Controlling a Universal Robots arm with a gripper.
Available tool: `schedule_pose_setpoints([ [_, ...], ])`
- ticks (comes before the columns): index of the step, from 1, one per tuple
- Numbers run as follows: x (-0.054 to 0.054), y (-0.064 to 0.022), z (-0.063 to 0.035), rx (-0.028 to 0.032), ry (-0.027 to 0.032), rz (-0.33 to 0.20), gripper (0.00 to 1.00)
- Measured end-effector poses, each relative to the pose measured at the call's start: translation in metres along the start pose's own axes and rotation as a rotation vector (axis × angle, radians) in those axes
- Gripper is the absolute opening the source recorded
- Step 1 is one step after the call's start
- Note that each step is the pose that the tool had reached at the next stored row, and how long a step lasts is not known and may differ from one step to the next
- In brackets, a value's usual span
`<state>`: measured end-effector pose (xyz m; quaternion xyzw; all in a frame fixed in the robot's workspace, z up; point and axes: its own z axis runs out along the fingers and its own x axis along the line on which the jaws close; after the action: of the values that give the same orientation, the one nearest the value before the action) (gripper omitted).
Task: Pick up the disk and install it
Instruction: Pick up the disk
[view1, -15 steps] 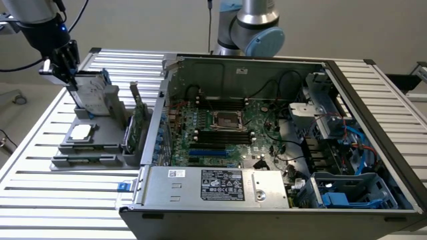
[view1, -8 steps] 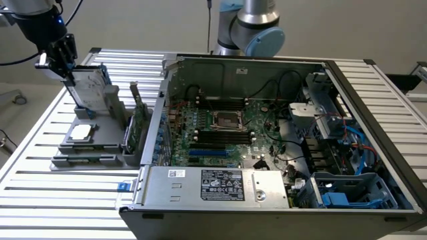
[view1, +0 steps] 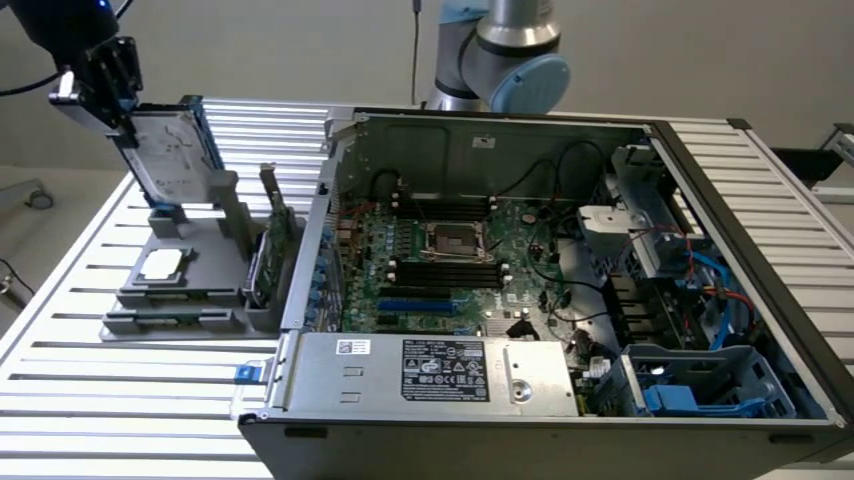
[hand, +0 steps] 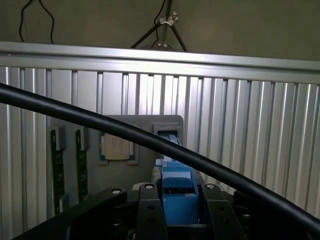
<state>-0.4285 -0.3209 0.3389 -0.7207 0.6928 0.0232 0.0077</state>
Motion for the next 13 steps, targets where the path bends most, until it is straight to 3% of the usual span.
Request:
schedule_pose_setpoints([
  [13,-0.002,-0.0104,-0.0595,-0.0057,0.0,-0.016,0.33],
])
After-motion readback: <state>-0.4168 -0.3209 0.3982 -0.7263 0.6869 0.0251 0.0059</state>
